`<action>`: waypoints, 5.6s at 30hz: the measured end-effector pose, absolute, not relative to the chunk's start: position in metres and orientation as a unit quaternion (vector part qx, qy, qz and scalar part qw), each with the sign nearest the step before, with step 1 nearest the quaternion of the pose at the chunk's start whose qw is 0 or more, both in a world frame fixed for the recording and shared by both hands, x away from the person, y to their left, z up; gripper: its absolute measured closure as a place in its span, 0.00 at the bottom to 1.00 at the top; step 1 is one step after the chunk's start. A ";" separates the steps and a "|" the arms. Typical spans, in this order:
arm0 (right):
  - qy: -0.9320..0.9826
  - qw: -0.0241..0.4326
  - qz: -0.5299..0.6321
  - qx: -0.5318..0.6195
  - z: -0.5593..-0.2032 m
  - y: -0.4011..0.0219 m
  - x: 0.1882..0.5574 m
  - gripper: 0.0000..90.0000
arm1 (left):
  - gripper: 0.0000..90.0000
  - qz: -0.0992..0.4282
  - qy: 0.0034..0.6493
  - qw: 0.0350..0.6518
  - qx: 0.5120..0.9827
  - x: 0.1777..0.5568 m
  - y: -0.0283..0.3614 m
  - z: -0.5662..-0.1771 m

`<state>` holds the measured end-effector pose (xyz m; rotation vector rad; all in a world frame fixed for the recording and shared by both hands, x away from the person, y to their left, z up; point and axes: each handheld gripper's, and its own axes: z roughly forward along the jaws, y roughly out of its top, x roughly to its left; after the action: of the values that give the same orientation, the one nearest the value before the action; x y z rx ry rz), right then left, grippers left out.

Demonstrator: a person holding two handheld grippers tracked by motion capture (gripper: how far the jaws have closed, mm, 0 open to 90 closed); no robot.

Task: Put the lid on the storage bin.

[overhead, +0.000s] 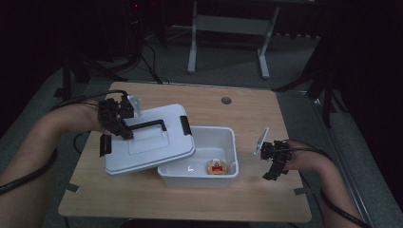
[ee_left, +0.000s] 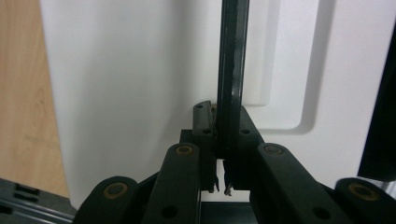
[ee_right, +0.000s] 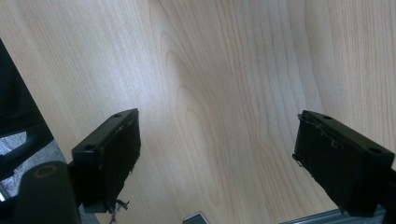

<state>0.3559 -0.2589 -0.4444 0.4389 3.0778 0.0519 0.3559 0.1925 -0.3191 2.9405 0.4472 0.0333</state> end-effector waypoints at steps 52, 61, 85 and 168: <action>0.988 0.009 0.020 0.153 -0.452 -0.279 0.349 0.16 | 0.93 -0.023 0.026 0.053 0.998 0.389 0.045 -0.363; 0.988 0.008 0.019 0.152 -0.454 -0.278 0.349 0.16 | 0.93 -0.029 0.029 0.055 0.998 0.391 0.045 -0.371; 0.988 0.014 0.025 0.149 -0.451 -0.272 0.351 0.16 | 0.13 0.023 0.091 0.115 0.989 0.394 0.064 -0.365; 0.961 0.070 0.098 0.248 -0.467 -0.303 0.348 0.14 | 0.02 0.030 0.210 0.246 0.946 0.310 0.256 -0.456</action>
<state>0.3481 -0.3034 -0.4674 0.7452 2.8931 0.2947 0.3103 0.2564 -0.4559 2.5794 0.5732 0.0827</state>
